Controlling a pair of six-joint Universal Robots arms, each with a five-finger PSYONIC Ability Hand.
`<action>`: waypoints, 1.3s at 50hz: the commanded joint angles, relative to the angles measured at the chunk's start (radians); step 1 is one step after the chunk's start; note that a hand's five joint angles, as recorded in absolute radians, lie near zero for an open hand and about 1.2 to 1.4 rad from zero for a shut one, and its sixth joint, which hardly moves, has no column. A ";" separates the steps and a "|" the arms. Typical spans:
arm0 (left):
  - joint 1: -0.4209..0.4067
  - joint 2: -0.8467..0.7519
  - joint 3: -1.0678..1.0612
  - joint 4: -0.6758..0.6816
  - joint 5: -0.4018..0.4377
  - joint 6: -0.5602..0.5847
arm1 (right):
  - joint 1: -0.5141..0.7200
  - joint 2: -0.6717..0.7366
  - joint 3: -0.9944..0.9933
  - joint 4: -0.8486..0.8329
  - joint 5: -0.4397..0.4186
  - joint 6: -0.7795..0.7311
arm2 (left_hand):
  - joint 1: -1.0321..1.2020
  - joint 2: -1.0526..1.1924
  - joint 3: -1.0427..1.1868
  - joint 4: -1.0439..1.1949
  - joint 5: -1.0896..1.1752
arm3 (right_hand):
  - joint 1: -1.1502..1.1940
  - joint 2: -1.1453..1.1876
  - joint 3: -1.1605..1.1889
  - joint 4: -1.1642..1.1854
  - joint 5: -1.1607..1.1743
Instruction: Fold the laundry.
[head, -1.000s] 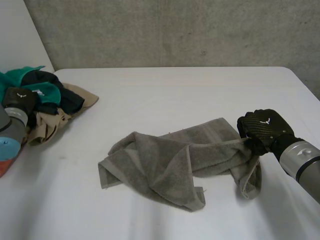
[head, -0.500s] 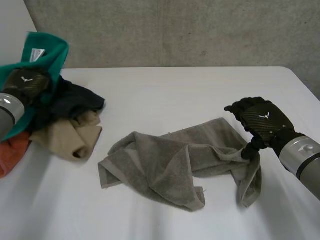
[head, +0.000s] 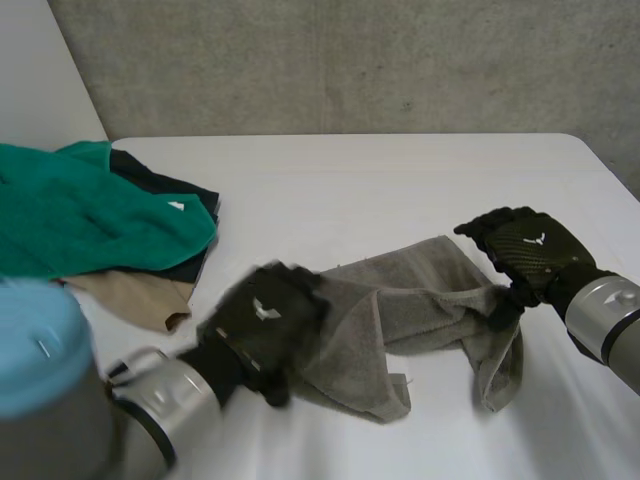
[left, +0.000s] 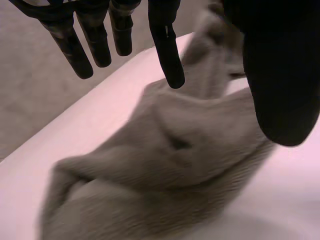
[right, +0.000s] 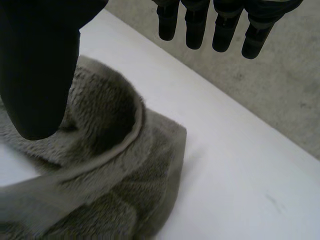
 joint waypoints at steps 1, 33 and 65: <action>-0.149 -0.141 0.008 0.142 -0.028 0.032 | -0.008 -0.009 0.016 0.036 0.004 -0.003 | -0.481 -0.031 -0.042 -0.032 -0.050 | -0.049 -0.031 -0.028 -0.028 -0.047; -0.012 -0.090 0.127 0.294 -0.124 0.173 | -0.013 0.015 -0.053 -0.037 0.000 -0.037 | 0.741 1.191 1.180 1.189 1.171 | 1.173 1.190 1.193 1.193 1.174; 0.360 -0.314 0.914 0.047 0.022 -0.023 | 0.098 0.276 -0.777 -0.109 0.200 -0.264 | 0.741 1.191 1.180 1.189 1.171 | 1.173 1.190 1.193 1.193 1.174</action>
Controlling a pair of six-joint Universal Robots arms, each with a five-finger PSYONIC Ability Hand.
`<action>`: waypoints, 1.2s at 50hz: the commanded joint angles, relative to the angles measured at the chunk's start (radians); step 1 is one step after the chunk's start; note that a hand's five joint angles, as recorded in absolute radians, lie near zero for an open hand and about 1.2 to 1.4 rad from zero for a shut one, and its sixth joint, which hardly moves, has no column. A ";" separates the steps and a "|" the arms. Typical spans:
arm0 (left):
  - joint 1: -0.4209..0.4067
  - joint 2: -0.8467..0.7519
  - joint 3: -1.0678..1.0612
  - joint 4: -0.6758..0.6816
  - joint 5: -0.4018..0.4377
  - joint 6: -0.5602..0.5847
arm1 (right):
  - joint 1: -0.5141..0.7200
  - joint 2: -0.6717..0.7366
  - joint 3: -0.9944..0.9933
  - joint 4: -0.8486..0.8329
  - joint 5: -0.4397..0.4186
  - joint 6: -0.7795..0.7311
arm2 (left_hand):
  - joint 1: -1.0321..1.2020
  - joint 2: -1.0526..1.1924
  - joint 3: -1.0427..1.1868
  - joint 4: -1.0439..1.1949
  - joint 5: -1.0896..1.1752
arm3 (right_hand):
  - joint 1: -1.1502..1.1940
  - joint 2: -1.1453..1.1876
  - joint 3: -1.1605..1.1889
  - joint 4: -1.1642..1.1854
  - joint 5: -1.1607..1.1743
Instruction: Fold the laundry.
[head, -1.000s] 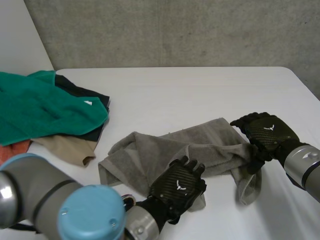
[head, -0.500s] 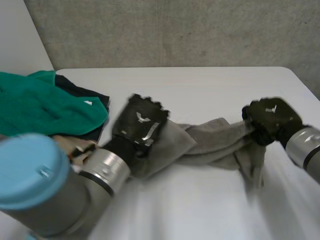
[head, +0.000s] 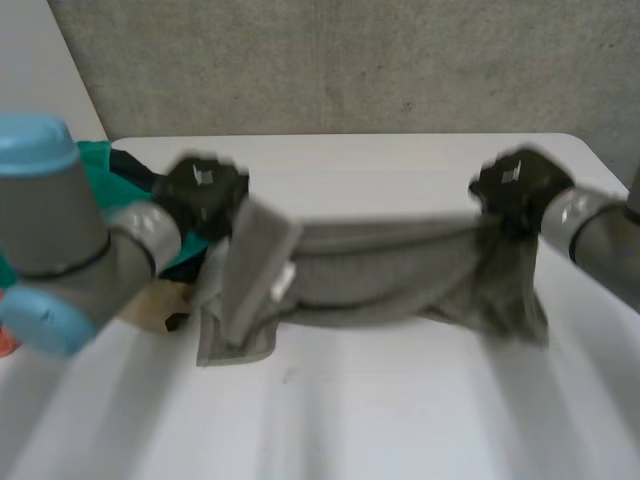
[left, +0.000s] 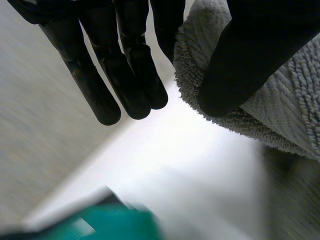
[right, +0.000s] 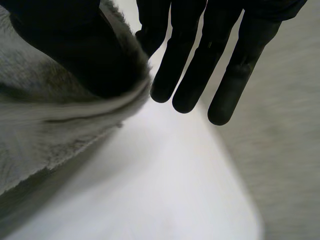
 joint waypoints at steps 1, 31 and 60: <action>0.033 -0.023 0.413 0.157 -0.026 -0.124 | 0.002 -0.019 -0.224 -0.353 0.057 0.129 | 0.224 0.200 0.206 0.195 0.268 | 0.267 0.224 0.209 0.199 0.210; 0.133 -0.024 -0.360 0.166 0.186 0.128 | 0.003 0.027 0.334 -0.262 -0.133 0.040 | -0.317 -0.341 -0.335 -0.346 -0.273 | 0.267 0.224 0.209 0.199 0.210; -0.166 0.080 -0.466 0.120 -0.311 -0.162 | 0.029 -0.099 0.495 -0.329 -0.081 0.289 | -0.806 -0.830 -0.824 -0.835 -0.762 | 0.267 0.224 0.209 0.199 0.210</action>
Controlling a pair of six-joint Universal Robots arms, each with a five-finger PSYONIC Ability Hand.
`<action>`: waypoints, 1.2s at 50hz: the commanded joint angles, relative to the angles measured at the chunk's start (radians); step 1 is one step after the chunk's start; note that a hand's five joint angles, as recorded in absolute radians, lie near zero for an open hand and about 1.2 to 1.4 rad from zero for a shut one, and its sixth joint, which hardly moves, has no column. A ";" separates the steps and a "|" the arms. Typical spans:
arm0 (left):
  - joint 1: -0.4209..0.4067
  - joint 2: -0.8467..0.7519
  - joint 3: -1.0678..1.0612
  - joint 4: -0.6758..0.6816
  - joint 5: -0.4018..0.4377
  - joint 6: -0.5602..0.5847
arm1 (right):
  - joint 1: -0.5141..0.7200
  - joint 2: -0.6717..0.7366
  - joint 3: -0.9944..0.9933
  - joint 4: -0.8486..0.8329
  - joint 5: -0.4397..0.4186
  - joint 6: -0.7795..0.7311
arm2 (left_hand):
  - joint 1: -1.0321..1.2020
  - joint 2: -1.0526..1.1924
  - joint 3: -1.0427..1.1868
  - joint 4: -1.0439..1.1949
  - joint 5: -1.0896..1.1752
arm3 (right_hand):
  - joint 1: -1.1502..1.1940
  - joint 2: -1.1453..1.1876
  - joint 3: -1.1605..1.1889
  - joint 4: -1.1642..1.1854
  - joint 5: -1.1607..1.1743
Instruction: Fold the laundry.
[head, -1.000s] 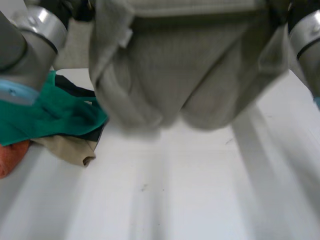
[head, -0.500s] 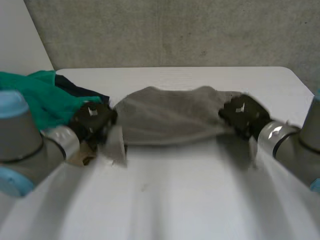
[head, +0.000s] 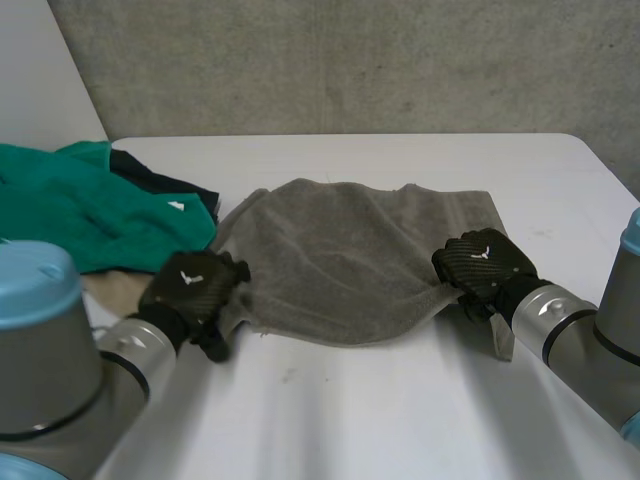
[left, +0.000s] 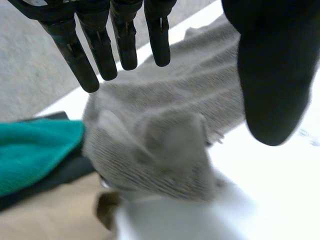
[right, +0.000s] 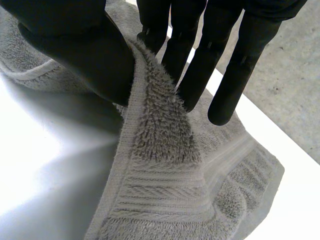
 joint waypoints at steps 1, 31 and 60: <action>-0.050 -0.146 0.054 0.032 -0.112 -0.011 | 0.000 -0.002 0.007 -0.011 0.036 0.017 | -0.022 -0.003 -0.002 0.003 0.012 | 0.267 0.224 0.209 0.199 0.191; 0.068 -0.195 0.114 0.187 -0.074 0.043 | -0.091 -0.002 -0.001 0.042 0.022 0.315 | 1.011 1.030 1.031 1.036 1.045 | -0.955 -0.998 -1.013 -1.023 -1.031; 0.136 -0.119 0.131 0.144 0.006 0.033 | -0.273 -0.036 0.130 0.092 -0.002 0.560 | 1.011 1.030 1.031 1.036 1.045 | -0.785 -0.827 -0.842 -0.853 -0.860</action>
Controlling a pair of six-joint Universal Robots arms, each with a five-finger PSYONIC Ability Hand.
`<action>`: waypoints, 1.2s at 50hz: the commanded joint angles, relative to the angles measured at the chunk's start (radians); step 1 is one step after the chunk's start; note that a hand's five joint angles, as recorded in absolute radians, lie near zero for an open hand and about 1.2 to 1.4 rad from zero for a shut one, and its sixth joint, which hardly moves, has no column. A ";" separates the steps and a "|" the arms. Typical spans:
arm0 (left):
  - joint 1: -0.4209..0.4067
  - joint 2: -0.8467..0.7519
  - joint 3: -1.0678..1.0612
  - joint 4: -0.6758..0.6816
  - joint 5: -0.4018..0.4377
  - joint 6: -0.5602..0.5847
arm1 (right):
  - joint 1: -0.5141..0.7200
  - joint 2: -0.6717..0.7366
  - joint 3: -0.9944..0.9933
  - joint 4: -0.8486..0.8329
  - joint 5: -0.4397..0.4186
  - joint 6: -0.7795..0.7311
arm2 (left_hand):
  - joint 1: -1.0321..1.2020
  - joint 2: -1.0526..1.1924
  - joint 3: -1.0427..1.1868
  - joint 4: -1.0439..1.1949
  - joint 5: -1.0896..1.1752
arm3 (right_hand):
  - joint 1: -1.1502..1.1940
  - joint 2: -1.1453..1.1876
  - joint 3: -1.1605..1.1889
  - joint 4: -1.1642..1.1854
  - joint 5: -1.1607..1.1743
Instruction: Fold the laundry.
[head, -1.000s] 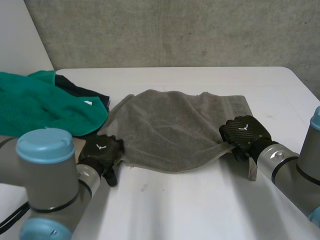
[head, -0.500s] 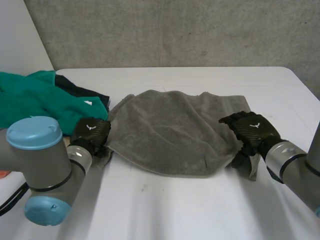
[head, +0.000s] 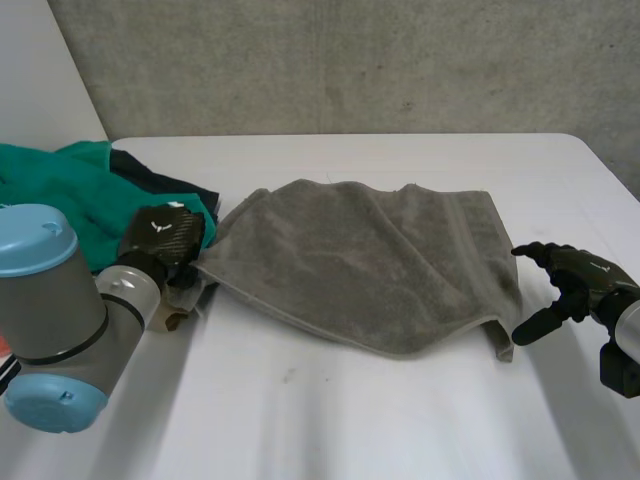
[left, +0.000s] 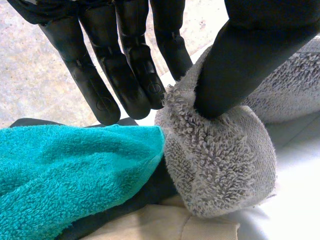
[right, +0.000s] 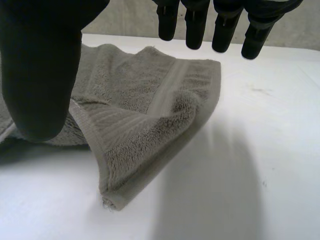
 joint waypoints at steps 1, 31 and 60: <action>-0.002 0.009 0.001 -0.020 0.012 -0.008 | 0.049 0.121 0.000 -0.067 0.013 0.042 | 0.232 0.202 0.207 0.199 0.245 | 0.097 0.101 0.103 0.103 0.092; 0.045 0.394 -0.145 -0.845 0.302 0.238 | -0.109 -0.179 -0.026 0.460 0.107 -1.106 | 0.232 0.202 0.207 0.199 0.245 | 1.148 1.153 1.154 1.154 1.143; -0.059 -0.168 0.640 -0.266 0.070 0.383 | 0.063 0.311 -0.712 0.073 0.238 -0.817 | 0.232 0.202 0.207 0.199 0.245 | 1.148 1.153 1.154 1.154 1.143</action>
